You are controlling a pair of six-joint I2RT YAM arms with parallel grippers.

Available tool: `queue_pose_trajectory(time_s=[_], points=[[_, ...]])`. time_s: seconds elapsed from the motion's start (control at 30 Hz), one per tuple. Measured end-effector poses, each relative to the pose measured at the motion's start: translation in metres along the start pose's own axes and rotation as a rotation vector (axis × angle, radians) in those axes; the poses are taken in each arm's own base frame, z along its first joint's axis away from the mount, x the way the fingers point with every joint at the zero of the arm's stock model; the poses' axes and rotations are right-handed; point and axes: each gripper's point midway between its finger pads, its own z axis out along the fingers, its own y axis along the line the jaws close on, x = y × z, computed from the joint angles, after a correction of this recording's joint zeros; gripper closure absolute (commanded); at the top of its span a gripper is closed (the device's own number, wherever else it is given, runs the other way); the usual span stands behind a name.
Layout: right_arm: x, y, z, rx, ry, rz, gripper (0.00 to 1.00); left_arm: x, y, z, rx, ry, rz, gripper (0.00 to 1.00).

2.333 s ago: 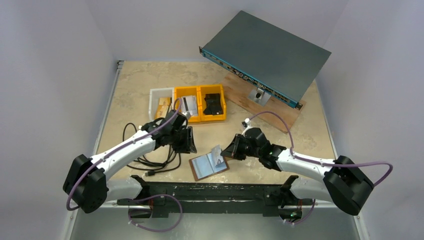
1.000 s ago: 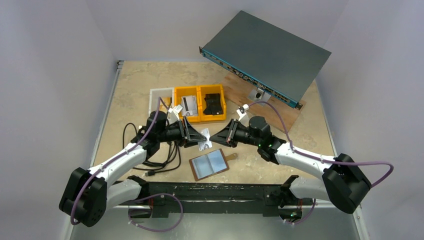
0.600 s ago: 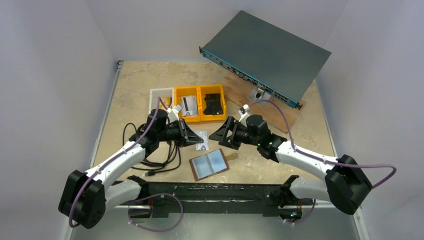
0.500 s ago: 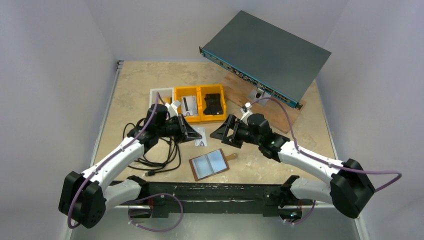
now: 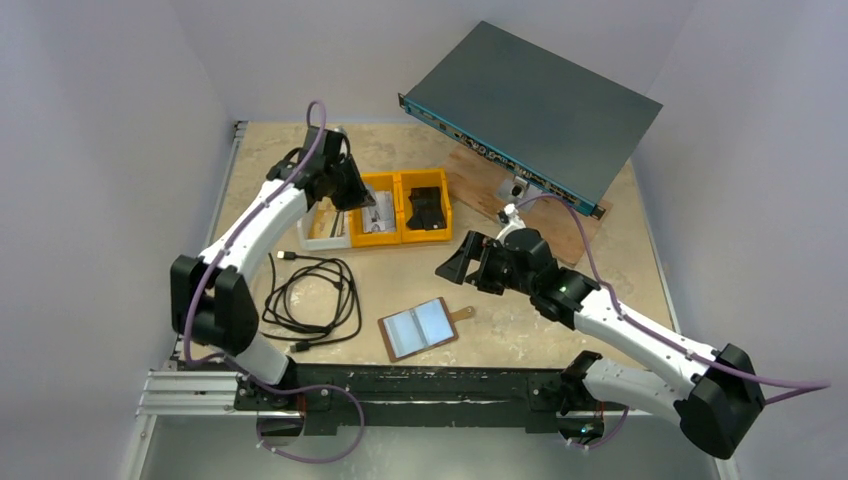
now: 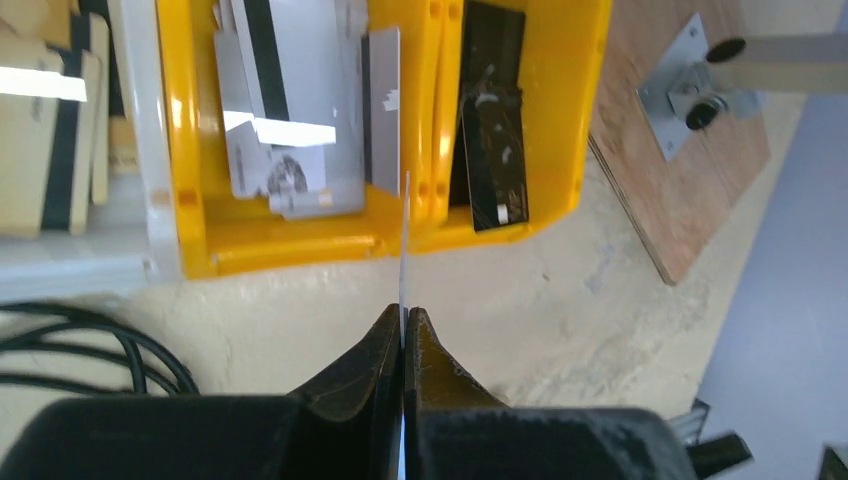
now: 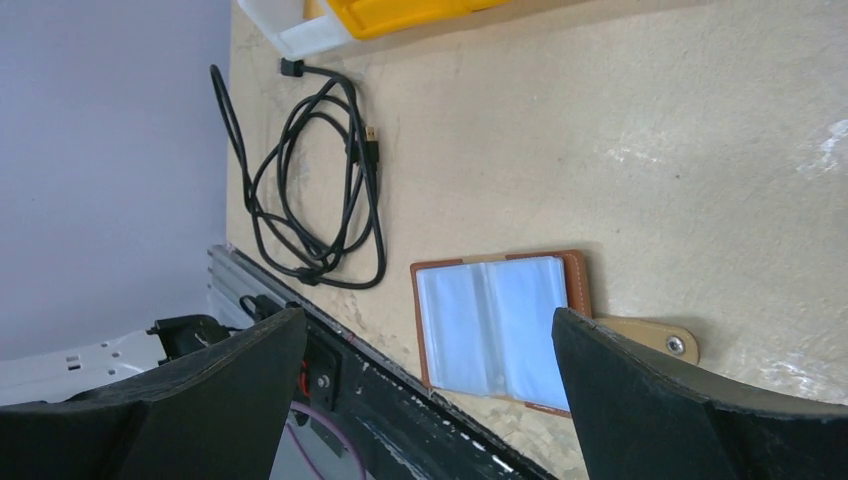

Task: Take the credit cards out of the card holder
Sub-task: Place the credit card in the storage box.

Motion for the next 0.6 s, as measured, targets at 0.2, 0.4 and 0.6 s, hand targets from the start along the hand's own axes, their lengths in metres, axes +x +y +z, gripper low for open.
queue_pose_trajectory(time_s=[0.2,0.4,0.6], points=[[-0.003,-0.002,-0.01,0.011,-0.021,-0.024,0.05,-0.027,0.013,0.043,-0.097,0.025,0.023,0.99],[-0.005,-0.007,-0.017,0.033,-0.038,-0.041,0.05,-0.025,0.028,0.081,-0.15,0.087,0.029,0.76],[-0.006,-0.014,-0.014,0.065,-0.043,-0.064,0.05,-0.026,0.031,0.086,-0.16,0.112,0.059,0.33]])
